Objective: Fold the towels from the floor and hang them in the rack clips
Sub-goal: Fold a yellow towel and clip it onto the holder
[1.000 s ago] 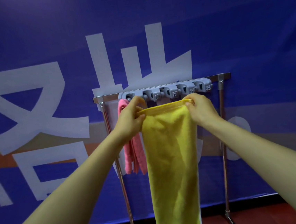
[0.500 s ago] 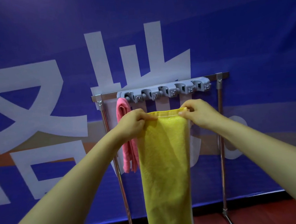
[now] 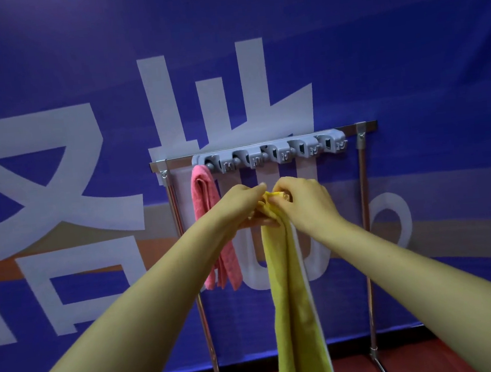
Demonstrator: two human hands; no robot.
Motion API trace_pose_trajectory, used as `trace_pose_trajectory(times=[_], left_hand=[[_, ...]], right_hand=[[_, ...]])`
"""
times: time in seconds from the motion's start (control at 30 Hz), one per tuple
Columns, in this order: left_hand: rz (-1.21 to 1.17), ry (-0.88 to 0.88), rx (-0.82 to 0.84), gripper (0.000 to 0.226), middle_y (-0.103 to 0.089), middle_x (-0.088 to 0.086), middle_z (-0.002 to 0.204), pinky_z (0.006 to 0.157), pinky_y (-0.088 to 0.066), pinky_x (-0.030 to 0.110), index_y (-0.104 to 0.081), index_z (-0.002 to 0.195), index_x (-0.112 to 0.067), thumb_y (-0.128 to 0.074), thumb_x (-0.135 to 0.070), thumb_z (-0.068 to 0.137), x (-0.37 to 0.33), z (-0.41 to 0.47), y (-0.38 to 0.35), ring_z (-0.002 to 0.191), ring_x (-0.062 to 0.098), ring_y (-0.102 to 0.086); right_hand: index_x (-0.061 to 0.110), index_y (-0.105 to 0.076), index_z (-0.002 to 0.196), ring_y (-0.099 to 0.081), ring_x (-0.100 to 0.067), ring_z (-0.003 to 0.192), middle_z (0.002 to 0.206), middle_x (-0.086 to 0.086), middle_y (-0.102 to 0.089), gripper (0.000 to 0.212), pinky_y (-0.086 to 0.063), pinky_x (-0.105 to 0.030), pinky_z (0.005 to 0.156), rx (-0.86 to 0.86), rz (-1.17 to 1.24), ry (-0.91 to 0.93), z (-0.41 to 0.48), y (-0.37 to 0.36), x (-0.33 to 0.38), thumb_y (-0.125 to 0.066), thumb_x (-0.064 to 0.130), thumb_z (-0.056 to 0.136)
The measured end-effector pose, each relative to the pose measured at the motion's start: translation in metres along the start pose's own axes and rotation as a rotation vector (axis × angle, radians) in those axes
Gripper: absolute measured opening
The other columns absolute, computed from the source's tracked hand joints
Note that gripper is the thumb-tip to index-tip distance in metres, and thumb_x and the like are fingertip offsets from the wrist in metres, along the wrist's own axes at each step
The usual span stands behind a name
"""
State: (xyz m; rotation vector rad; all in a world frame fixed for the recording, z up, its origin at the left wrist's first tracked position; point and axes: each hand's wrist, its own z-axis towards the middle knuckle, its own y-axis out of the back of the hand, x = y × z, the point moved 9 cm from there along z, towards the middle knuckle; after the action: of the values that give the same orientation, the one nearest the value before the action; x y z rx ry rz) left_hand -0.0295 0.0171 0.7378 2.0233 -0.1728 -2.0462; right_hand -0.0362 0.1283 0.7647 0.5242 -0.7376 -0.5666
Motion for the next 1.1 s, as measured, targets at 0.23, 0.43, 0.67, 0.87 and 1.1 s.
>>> trace_pose_trajectory(times=[0.23,0.43,0.67,0.87,1.1], left_hand=[[-0.111,0.052,0.050,0.077,-0.067,0.019,0.082,0.078,-0.059,0.031,-0.065,0.080,0.003,-0.021,-0.060,0.094,0.002,0.001,-0.009,0.080,0.029,-0.069],[-0.142,0.081,0.088,0.078,-0.063,0.009,0.064,0.058,-0.058,0.024,-0.061,0.076,-0.001,-0.021,-0.067,0.090,-0.001,0.000,-0.016,0.055,0.015,-0.063],[0.853,-0.420,-0.212,0.022,-0.056,0.009,0.094,0.084,-0.041,0.030,-0.065,0.102,-0.011,-0.063,-0.016,0.081,-0.042,-0.011,0.021,0.098,0.023,-0.050],[0.878,-0.825,-0.340,0.018,-0.053,0.006,0.074,0.061,-0.029,0.030,-0.054,0.078,-0.005,-0.067,-0.016,0.082,-0.094,-0.038,0.016,0.072,0.024,-0.049],[0.740,-0.785,-0.301,0.025,-0.041,-0.009,0.060,0.056,-0.031,0.022,-0.048,0.073,-0.013,-0.071,-0.023,0.079,-0.066,-0.031,0.011,0.056,0.005,-0.037]], right_hand=[[0.021,-0.064,0.084,-0.061,-0.028,0.082,0.080,-0.005,-0.067,0.017,-0.051,-0.040,0.068,-0.044,0.026,0.024,-0.006,0.005,0.000,-0.057,0.037,0.087],[0.013,-0.065,0.095,-0.058,-0.023,0.088,0.092,-0.006,-0.064,0.025,-0.047,-0.039,0.075,0.096,-0.017,0.076,-0.007,-0.003,0.006,-0.061,0.035,0.085],[0.009,-0.067,0.100,-0.054,-0.014,0.082,0.085,0.002,-0.062,0.015,-0.037,-0.014,0.067,0.115,0.166,0.212,0.015,0.025,0.009,-0.058,0.013,0.088],[0.008,-0.064,0.099,-0.048,-0.014,0.077,0.083,0.002,-0.056,0.015,-0.035,-0.025,0.070,-0.109,0.134,0.302,0.028,0.053,0.013,-0.053,0.016,0.091],[0.015,-0.062,0.100,-0.050,-0.003,0.074,0.078,0.012,-0.054,0.013,-0.037,-0.009,0.064,0.033,0.311,0.148,0.021,0.023,-0.007,-0.051,0.015,0.092]])
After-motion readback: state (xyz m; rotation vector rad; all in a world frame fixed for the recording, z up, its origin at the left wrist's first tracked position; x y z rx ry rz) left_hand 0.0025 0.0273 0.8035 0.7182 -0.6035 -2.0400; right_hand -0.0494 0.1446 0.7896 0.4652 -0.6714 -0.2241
